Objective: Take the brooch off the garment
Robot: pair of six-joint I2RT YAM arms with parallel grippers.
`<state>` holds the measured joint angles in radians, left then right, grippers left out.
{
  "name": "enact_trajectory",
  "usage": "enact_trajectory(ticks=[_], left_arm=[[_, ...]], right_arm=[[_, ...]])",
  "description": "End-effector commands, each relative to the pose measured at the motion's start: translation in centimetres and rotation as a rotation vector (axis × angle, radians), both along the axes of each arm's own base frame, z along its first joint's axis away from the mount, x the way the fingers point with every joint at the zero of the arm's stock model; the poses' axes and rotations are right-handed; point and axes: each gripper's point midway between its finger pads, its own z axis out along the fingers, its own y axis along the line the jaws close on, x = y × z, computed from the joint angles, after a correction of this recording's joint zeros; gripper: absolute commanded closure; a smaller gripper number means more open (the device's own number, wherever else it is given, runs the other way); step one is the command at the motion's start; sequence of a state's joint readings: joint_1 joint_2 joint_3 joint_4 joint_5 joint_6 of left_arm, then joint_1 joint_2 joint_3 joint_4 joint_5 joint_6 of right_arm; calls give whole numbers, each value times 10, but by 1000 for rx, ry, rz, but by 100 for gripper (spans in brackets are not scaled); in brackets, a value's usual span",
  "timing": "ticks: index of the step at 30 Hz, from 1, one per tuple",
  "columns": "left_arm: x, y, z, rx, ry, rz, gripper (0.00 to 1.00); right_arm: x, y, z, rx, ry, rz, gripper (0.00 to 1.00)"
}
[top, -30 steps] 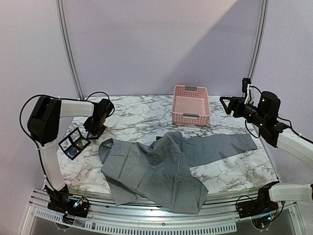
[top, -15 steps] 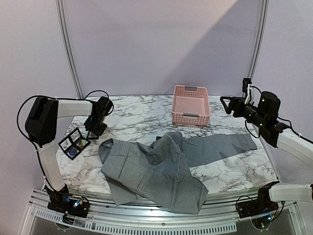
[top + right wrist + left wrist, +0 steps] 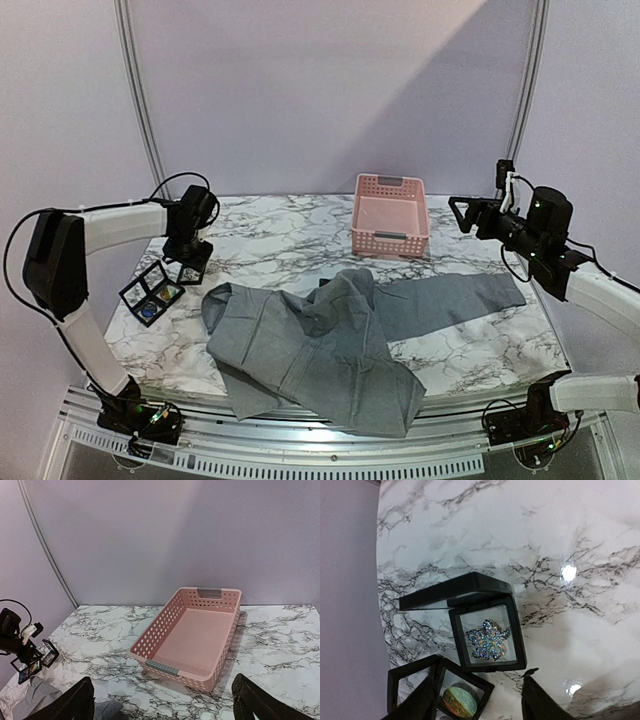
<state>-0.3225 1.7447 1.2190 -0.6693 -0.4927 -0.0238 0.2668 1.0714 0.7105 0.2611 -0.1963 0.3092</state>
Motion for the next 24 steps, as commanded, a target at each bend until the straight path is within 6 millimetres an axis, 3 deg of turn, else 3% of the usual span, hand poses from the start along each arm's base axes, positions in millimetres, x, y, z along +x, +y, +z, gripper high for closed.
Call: enact_trajectory(ticks=[1, 4, 7, 16, 20, 24], left_arm=[[5, -9, 36, -130, -156, 54, 34], [9, -9, 65, -221, -307, 107, 14], [9, -10, 92, -311, -454, 137, 1], [3, 17, 140, -374, -748, 227, 0], [-8, 30, 153, -406, -896, 268, 0], [-18, 32, 160, -443, -1028, 232, 0]], right_arm=[[10, -5, -15, -32, 48, -35, 2], [18, -9, -17, -45, 62, -67, 1], [23, -20, -20, -53, 66, -104, 1], [29, -89, -26, 58, 98, -290, 1], [17, -105, -20, 78, 20, -359, 1], [-3, -111, -17, 95, -113, -385, 1]])
